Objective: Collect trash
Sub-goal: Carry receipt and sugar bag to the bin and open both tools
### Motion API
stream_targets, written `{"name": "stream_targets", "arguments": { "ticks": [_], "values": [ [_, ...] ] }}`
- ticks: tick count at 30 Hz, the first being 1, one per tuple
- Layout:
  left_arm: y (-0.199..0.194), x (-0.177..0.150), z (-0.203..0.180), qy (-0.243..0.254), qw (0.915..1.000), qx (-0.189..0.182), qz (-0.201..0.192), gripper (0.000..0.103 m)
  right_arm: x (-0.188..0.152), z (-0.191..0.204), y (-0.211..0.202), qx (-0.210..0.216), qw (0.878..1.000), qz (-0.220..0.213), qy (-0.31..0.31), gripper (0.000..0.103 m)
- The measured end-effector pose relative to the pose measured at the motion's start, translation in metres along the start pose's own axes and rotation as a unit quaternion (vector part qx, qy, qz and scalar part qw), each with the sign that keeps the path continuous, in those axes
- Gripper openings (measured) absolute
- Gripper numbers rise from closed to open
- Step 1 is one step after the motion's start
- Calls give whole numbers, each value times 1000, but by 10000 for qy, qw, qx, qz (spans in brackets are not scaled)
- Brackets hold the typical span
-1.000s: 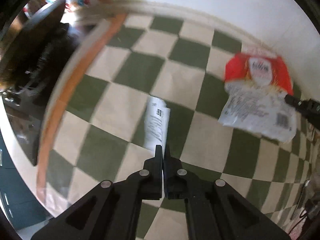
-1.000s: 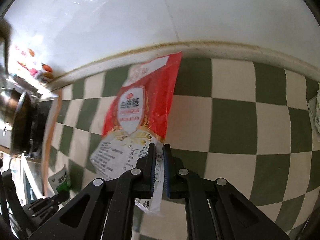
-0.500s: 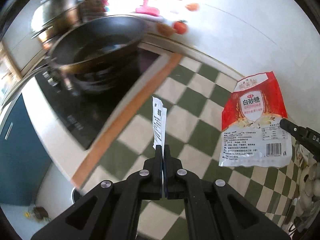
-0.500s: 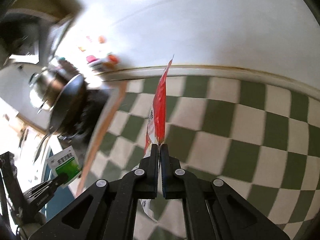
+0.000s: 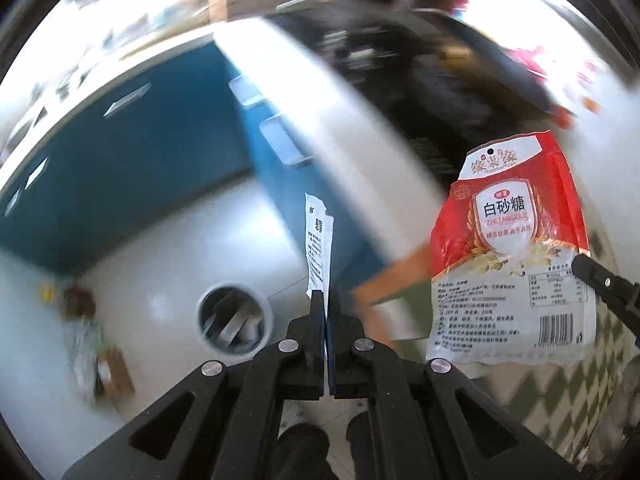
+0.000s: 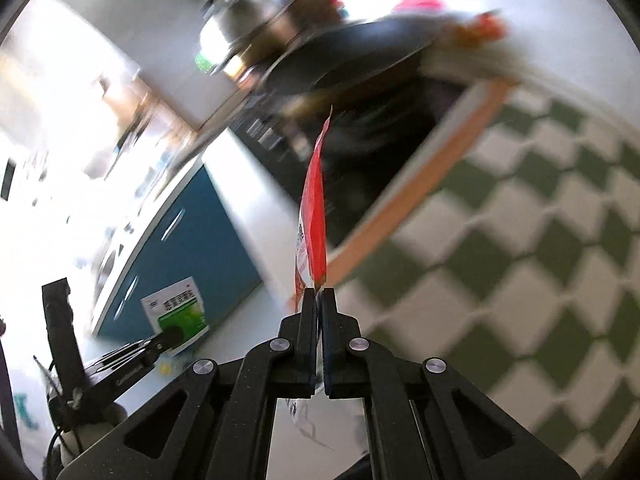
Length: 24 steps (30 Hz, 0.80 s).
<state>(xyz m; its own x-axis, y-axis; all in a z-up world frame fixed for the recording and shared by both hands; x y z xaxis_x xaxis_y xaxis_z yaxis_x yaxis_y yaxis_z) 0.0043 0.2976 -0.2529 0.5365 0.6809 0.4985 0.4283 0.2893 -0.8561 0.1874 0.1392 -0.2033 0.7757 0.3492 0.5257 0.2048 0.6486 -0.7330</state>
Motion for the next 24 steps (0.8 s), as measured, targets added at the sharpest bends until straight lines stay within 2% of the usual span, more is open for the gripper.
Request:
{"name": "stream_targets", "arguments": {
  "ticks": [5, 9, 15, 18, 21, 24],
  "values": [
    [59, -38, 112, -732, 9958, 256, 485, 0, -76, 77, 121, 150, 9953, 810, -517, 1],
    [136, -80, 187, -1218, 9878, 316, 921, 0, -151, 101, 224, 40, 9867, 1403, -818, 1],
    [278, -157, 264, -1682, 9740, 228, 1501, 0, -280, 84, 397, -227, 9648, 2426, -991, 1],
    [352, -196, 287, -1831, 9660, 72, 1823, 0, -345, 59, 484, -435, 9478, 3023, -919, 1],
    [412, -230, 302, -1966, 9555, -78, 2196, 0, -390, 38, 546, -582, 9313, 3474, -928, 1],
    [452, -249, 310, -2085, 9451, -192, 2509, 0, -415, 31, 587, -654, 9191, 3734, -1077, 1]
  ]
}}
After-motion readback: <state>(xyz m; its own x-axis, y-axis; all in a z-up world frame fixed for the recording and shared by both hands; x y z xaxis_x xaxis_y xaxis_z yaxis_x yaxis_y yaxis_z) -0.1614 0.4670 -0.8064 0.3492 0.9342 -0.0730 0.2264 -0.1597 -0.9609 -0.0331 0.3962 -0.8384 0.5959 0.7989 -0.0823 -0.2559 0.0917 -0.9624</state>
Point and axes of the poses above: each gripper's, at about its wrist camera, not at the fingertips, and y roughly the way its jaws point, z to its left, x to its top, the point moved 3 cm from there along y, roughly the way its jaws point, and after that the axes turned 10 degrees about -z, right-handed, at the moved point
